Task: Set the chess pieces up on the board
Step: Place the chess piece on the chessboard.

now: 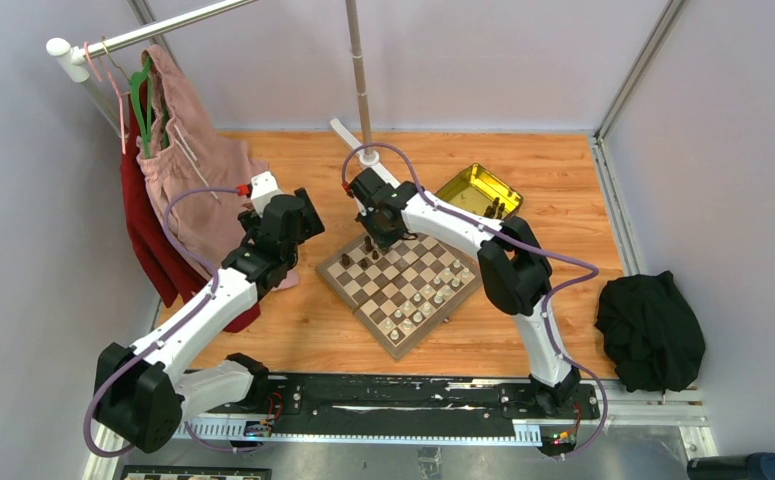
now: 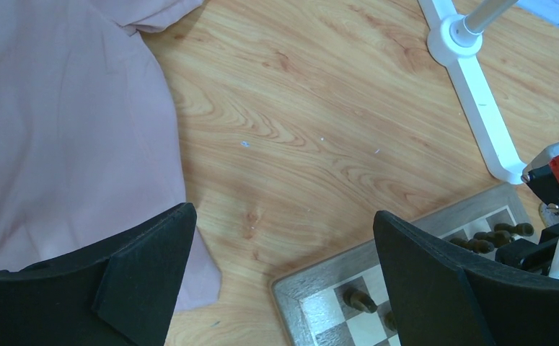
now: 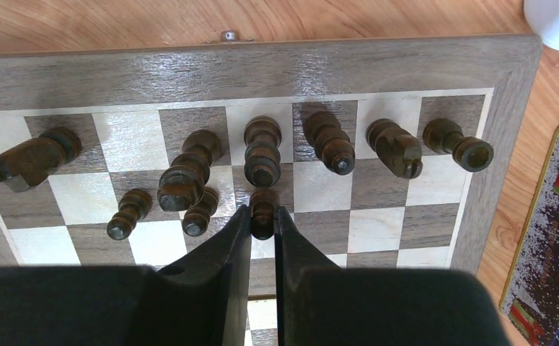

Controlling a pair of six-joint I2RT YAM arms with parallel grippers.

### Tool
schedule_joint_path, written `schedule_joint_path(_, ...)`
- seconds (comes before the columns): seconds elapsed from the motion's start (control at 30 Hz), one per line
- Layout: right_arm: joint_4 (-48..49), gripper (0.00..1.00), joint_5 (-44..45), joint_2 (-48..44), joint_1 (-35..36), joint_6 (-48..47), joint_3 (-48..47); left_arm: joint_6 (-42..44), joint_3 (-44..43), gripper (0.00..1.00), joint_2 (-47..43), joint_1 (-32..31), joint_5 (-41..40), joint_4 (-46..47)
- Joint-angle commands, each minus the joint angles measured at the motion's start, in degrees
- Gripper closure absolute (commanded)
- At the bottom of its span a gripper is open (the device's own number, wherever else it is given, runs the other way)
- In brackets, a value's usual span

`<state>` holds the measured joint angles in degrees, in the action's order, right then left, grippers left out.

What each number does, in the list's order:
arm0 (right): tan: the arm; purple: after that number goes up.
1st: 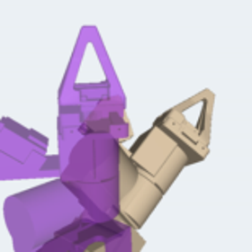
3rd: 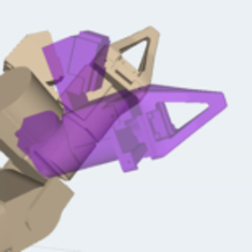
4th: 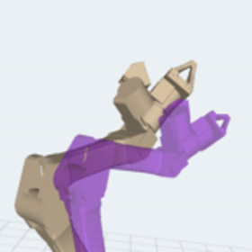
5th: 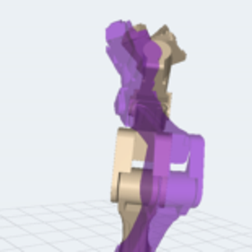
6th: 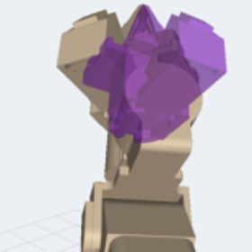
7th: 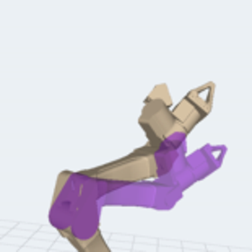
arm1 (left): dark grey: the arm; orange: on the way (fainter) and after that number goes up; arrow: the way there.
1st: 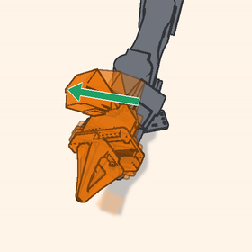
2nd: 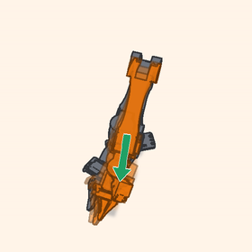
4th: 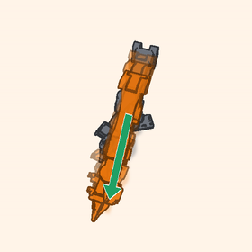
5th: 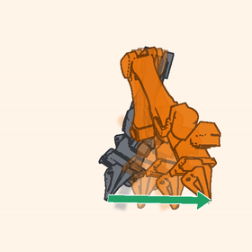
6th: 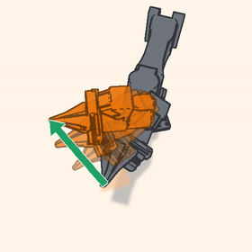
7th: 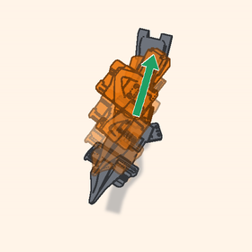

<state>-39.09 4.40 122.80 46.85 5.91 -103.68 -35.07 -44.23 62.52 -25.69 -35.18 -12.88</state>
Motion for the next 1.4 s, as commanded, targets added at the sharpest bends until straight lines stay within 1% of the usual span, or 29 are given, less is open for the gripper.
schedule_joint_path(0.0, -2.0, 1.0, -0.3, 1.4, 0.6, -0.9, -2.1, 0.6, -0.3, 0.0, 0.6, -0.5, -1.3, 1.6)
schedule_joint_path(0.37, -2.0, 1.0, -0.5, 2.0, 0.5, -0.8, -2.2, 0.8, -0.3, 0.0, 1.7, -0.5, -0.9, 2.5)
schedule_joint_path(0.47, -1.9, 0.97, -0.2, 1.9, 0.5, -0.9, -1.9, 0.7, -0.3, 0.0, 1.9, -0.5, -0.9, 2.7)
schedule_joint_path(0.77, -1.7, 0.74, -0.8, 0.8, 0.6, -1.5, -1.2, 0.3, -0.9, 0.0, 2.8, -0.6, -0.4, 2.9)
schedule_joint_path(0.93, -1.7, 0.67, -0.8, -0.4, 0.6, -1.9, -1.0, 0.2, -1.8, 0.0, 3.6, -1.1, -0.8, 2.6)
schedule_joint_path(1.17, -1.3, 0.66, -1.3, -2.3, 0.5, -1.9, -0.1, 0.4, -2.8, 0.0, 3.6, -1.5, -1.6, 1.9)
schedule_joint_path(1.37, -1.4, 0.66, -0.3, -6.1, 0.6, -2.1, 0.5, 0.4, -3.3, 0.0, 3.2, -1.6, -2.4, 1.1)
